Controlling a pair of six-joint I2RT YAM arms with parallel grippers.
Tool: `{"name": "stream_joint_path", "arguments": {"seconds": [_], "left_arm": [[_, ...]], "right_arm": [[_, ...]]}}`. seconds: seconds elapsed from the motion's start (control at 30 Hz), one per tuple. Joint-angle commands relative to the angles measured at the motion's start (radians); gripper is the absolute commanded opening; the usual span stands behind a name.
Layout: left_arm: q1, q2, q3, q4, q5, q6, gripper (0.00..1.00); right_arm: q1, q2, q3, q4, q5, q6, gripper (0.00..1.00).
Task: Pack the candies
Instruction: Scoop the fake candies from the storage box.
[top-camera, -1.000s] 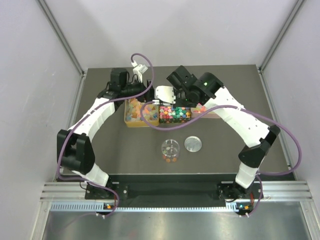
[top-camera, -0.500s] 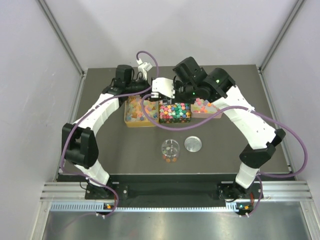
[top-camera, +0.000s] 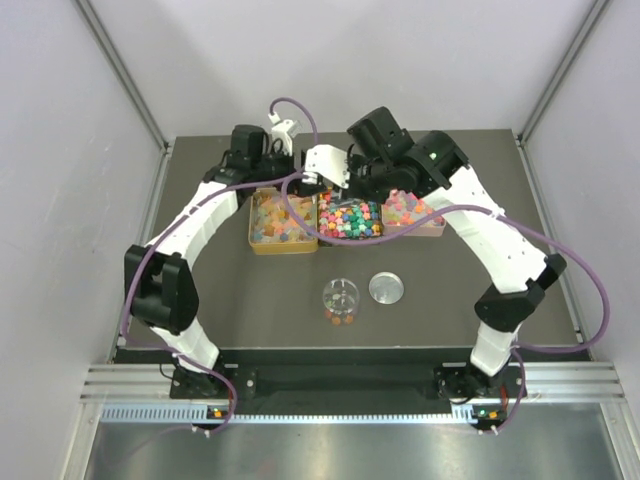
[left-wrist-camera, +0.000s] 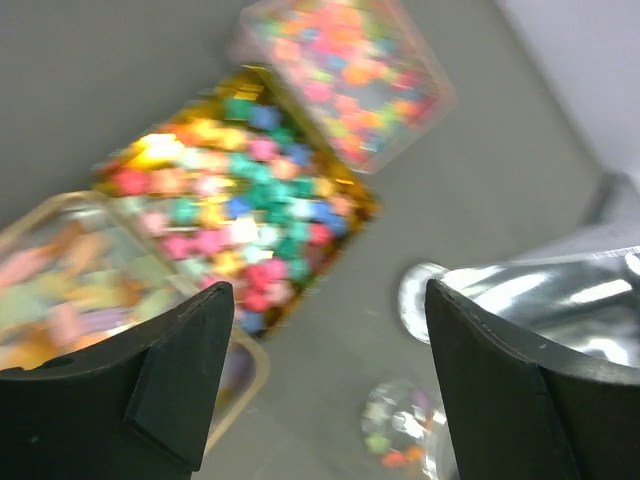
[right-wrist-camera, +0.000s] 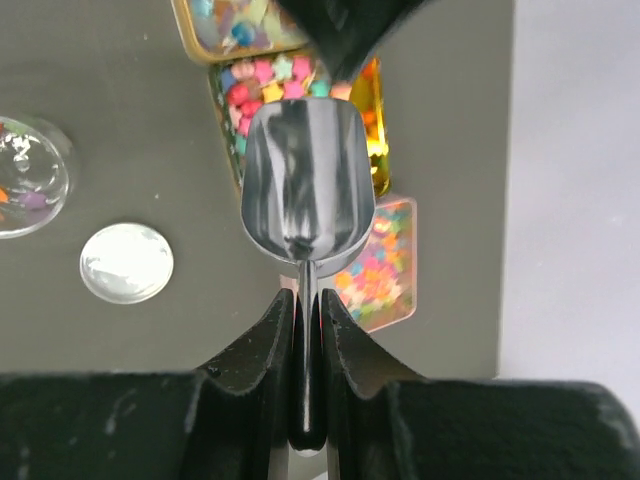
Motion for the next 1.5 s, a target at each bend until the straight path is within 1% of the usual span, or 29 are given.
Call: {"name": "stream_joint_path", "arguments": {"seconds": [0.0,0.03,0.13,0.23,0.33,0.57,0.6,0.67,0.83,1.03,1.17,1.33,1.4,1.47], "left_arm": [[0.062,-0.044,0.098,-0.052,-0.381,0.079,0.82],[0.096,-0.076,0.097,-0.045,-0.472,0.099,0.84],[0.164,-0.119,0.069,-0.019,-0.542,0.119,0.85],[0.205,-0.14,0.02,0.007,-0.54,0.119,0.85],[0.216,-0.156,-0.015,0.006,-0.527,0.117,0.85],[0.221,-0.208,-0.089,0.043,-0.493,0.119,0.86],[0.222,-0.213,-0.095,0.044,-0.49,0.119,0.86],[0.224,-0.225,-0.112,0.055,-0.49,0.114,0.86],[0.231,-0.245,-0.136,0.069,-0.485,0.093,0.86],[0.239,-0.252,-0.136,0.064,-0.487,0.097,0.87],[0.245,-0.246,-0.13,0.066,-0.48,0.094,0.87],[0.248,-0.236,-0.124,0.067,-0.487,0.091,0.87],[0.251,-0.237,-0.127,0.064,-0.487,0.09,0.87],[0.253,-0.239,-0.129,0.057,-0.487,0.085,0.87]], "right_arm": [[-0.082,0.021,-0.083,0.02,0.017,0.043,0.0],[-0.105,0.027,-0.124,0.02,0.039,0.048,0.0],[-0.141,0.076,-0.157,0.01,0.054,0.074,0.0],[-0.161,0.136,-0.122,0.005,0.068,0.098,0.0],[-0.165,0.203,-0.077,-0.007,0.089,0.121,0.0],[-0.17,0.297,-0.082,-0.03,0.126,0.161,0.0],[-0.173,0.312,-0.07,-0.059,0.131,0.164,0.0],[-0.185,0.376,0.005,-0.11,0.132,0.19,0.0],[-0.196,0.413,0.004,-0.121,0.172,0.198,0.0],[-0.199,0.449,-0.005,-0.121,0.183,0.198,0.0],[-0.21,0.447,-0.023,-0.121,0.154,0.201,0.0],[-0.211,0.481,0.007,-0.121,0.1,0.192,0.0],[-0.208,0.476,-0.017,-0.124,0.062,0.166,0.0],[-0.201,0.458,-0.075,-0.122,0.053,0.141,0.0]]}}
